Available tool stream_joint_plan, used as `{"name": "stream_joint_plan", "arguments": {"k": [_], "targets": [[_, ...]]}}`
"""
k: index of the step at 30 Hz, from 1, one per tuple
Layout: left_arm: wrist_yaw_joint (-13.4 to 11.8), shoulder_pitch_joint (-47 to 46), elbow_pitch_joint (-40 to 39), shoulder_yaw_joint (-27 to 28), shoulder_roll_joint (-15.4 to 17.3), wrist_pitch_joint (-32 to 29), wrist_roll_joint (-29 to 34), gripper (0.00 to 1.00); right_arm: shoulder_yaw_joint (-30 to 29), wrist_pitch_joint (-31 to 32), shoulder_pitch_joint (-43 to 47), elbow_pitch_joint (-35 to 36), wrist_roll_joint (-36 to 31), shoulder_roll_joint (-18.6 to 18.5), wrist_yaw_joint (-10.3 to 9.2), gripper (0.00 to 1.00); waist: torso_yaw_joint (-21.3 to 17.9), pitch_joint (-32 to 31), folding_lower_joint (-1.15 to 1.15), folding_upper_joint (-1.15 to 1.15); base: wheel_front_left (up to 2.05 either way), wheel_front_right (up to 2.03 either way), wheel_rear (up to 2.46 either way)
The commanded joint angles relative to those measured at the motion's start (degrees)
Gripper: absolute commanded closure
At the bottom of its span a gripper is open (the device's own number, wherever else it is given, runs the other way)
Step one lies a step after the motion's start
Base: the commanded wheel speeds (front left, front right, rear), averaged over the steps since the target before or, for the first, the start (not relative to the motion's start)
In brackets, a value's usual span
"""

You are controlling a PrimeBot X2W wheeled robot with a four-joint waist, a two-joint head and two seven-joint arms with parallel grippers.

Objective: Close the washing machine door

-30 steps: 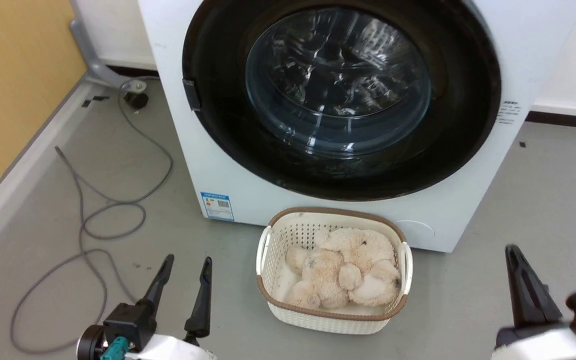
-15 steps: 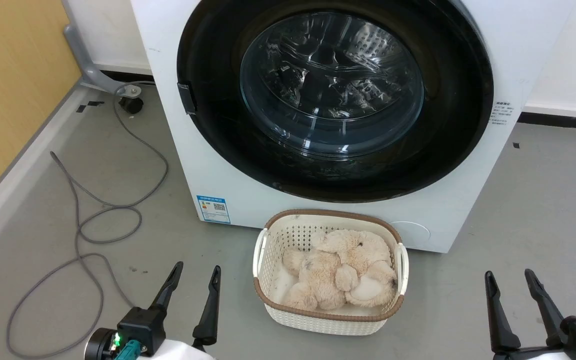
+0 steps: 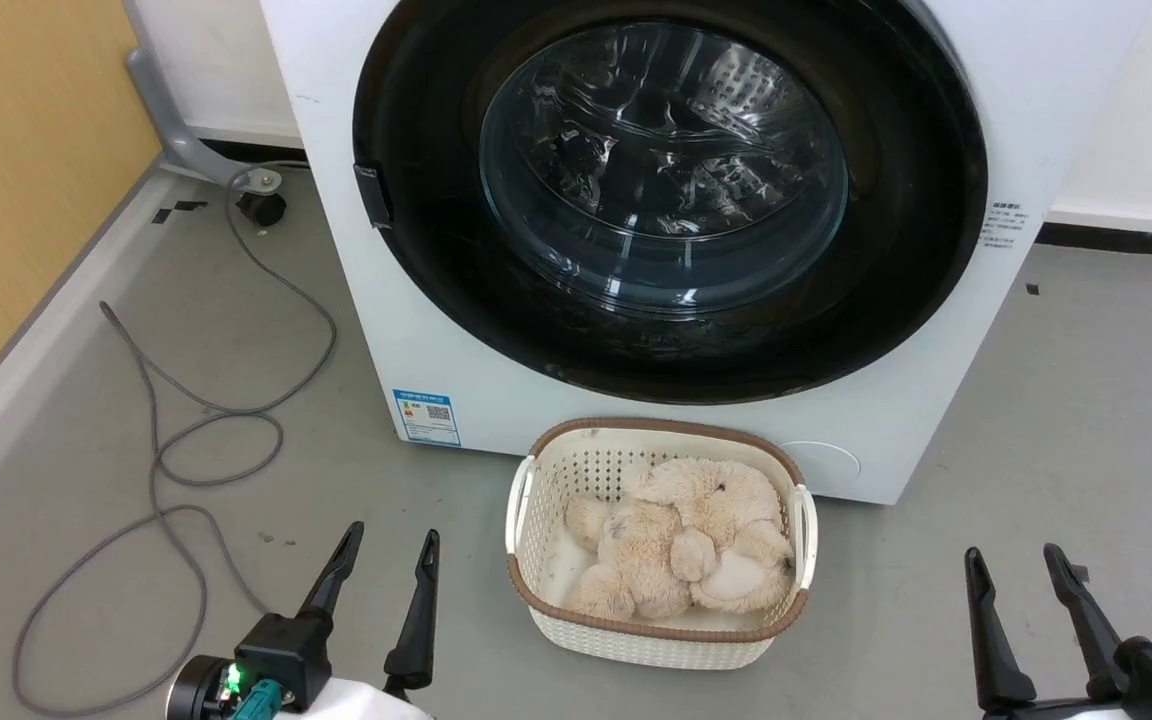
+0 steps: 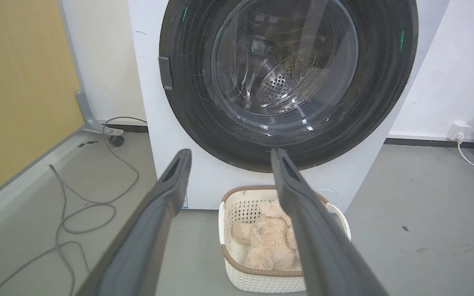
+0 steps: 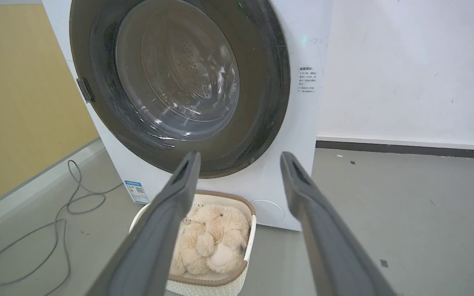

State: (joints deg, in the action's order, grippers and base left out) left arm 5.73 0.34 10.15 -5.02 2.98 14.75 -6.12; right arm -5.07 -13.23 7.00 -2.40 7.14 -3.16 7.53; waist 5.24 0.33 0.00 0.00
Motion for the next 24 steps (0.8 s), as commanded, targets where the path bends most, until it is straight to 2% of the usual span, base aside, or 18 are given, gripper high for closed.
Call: {"name": "stream_joint_plan", "arguments": {"k": [1, 4, 5, 24], "targets": [[-0.16, 0.68, -0.19, 0.01, 0.10, 0.25, 0.31, 0.00, 0.10, -0.27, 0.24, -0.26, 0.18, 0.28, -0.04, 0.00, 0.03, 0.01, 0.00, 0.00, 0.00, 0.00, 0.00], [-0.11, 0.69, -0.24, 0.04, 0.09, 0.25, 0.20, 0.00, 0.18, -0.40, 0.15, -0.46, 0.20, 0.28, -0.04, 0.00, 0.05, 0.07, 0.00, 0.00, 0.00, 0.00, 0.00], [-0.02, 0.00, -0.11, 0.03, -0.01, -0.01, -0.03, 1.00, 0.10, -0.03, -0.01, -0.35, -0.01, 0.00, 0.00, 1.00, 0.05, 0.07, 0.00, 0.00, 0.00, 0.00, 0.00], [-0.71, -0.05, -1.33, 0.61, -0.06, -1.92, 0.73, 1.00, 0.68, 1.66, -0.88, -0.02, -0.88, 0.03, 0.00, 1.00, -0.60, 0.03, 0.00, 0.00, 0.00, 0.00, 0.00]]}}
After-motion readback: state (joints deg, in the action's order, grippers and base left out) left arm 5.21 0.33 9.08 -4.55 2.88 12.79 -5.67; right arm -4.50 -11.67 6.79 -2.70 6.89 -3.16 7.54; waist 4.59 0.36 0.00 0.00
